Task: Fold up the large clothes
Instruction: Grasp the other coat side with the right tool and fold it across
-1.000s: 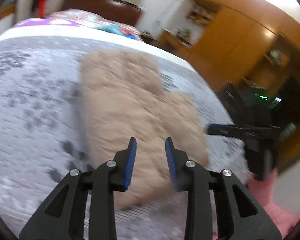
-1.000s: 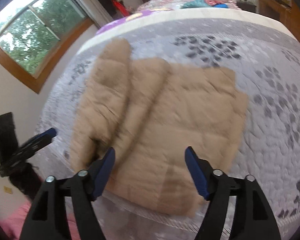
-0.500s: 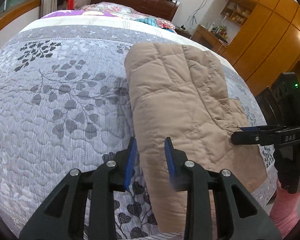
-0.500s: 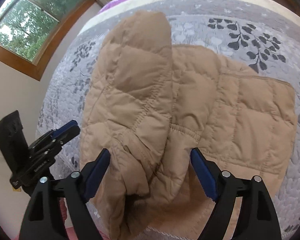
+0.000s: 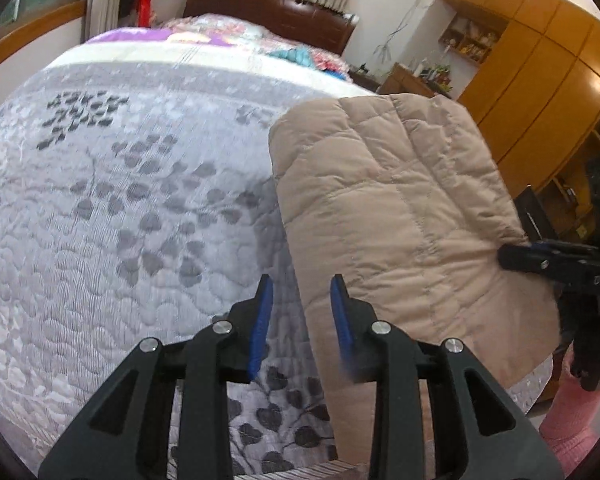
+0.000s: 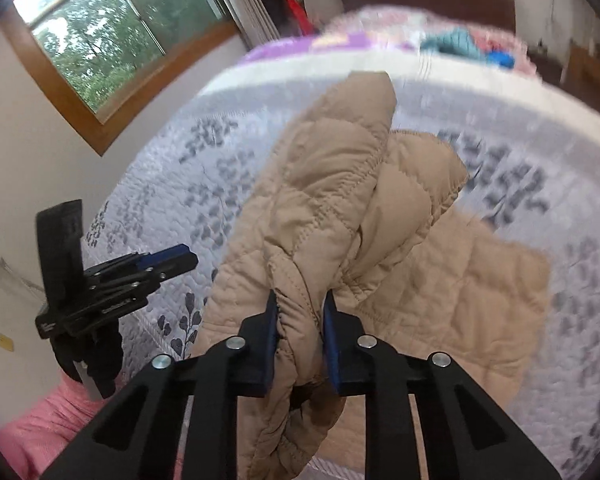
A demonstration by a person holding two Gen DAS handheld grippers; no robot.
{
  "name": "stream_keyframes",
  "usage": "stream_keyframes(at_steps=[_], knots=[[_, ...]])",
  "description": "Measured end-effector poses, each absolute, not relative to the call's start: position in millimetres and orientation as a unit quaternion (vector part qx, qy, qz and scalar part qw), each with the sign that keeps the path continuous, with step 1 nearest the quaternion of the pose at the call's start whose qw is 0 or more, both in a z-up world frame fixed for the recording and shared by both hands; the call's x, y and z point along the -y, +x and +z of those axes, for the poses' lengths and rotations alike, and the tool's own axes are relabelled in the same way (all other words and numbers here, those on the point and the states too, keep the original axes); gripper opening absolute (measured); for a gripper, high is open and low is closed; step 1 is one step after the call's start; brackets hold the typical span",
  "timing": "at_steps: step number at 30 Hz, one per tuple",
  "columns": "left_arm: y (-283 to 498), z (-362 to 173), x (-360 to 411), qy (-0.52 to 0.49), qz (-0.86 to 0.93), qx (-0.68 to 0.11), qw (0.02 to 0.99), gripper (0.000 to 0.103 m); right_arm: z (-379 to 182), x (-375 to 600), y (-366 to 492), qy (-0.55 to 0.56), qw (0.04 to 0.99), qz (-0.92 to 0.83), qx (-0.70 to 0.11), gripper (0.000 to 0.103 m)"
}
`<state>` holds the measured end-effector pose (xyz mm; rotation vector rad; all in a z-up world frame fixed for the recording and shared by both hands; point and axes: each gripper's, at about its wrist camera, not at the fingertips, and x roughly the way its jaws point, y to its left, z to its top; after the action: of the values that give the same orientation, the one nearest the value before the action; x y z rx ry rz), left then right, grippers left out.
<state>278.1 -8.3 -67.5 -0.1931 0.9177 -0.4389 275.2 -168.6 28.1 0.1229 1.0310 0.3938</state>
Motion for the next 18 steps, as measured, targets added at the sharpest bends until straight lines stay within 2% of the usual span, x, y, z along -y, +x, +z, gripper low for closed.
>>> stream_keyframes(at_steps=[7,18], knots=[[262.8,-44.9,54.8,-0.063,-0.269,-0.416,0.867,0.031,50.8,212.1,237.4,0.069,0.874,0.143,-0.46,0.02],[258.9,-69.3,128.9,-0.003,-0.309,-0.435,0.846,0.031,-10.2,288.3,218.9,0.14,0.856,0.09,-0.489,0.02]])
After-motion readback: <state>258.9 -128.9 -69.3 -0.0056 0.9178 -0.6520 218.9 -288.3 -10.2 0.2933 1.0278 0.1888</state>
